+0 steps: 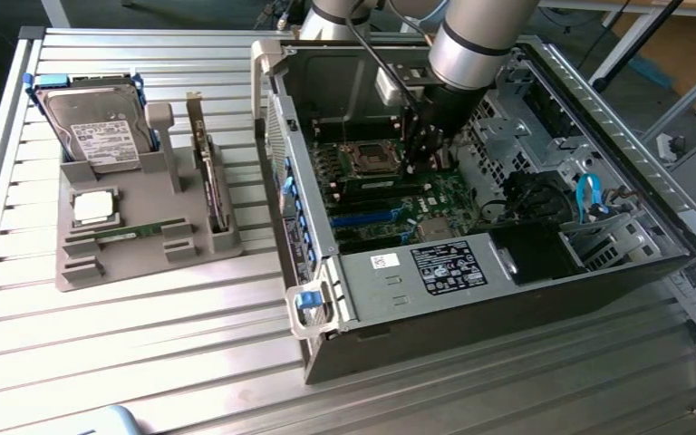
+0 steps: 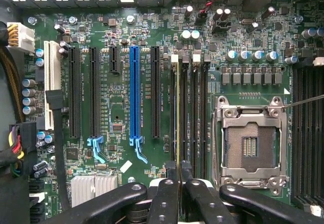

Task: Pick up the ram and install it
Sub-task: 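Insert the ram into the slot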

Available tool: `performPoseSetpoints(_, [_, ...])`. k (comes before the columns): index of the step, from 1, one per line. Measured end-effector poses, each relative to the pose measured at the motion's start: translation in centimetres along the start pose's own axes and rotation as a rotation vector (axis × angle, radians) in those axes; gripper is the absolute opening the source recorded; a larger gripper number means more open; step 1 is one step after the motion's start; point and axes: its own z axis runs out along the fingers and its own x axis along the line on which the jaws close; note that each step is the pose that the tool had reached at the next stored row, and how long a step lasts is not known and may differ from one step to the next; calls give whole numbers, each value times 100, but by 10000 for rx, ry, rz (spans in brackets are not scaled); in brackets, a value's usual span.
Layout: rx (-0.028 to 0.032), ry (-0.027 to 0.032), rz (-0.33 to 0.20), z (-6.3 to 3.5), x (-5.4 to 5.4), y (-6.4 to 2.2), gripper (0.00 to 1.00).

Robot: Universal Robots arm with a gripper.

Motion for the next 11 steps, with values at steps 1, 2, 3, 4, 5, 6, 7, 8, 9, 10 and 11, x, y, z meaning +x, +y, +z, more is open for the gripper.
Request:
performPoseSetpoints(1, [1,1,-24,0,0,0,12])
performPoseSetpoints(2, [2,2,-49,0,0,0,12])
performPoseSetpoints(3, [2,1,-73,0,0,0,12])
performPoseSetpoints(4, [3,3,-93,0,0,0,12])
performPoseSetpoints(5, [3,3,-98,0,0,0,12])
performPoseSetpoints(6, [3,3,-98,0,0,0,12])
performPoseSetpoints(7, [3,3,-97,0,0,4,12])
performPoseSetpoints(8, [3,2,-96,1,0,8,12])
performPoseSetpoints(9, [4,1,-98,1,0,13,12])
performPoseSetpoints(10, [4,2,-98,1,0,18,12])
performPoseSetpoints(11, [4,2,-97,1,0,22,12])
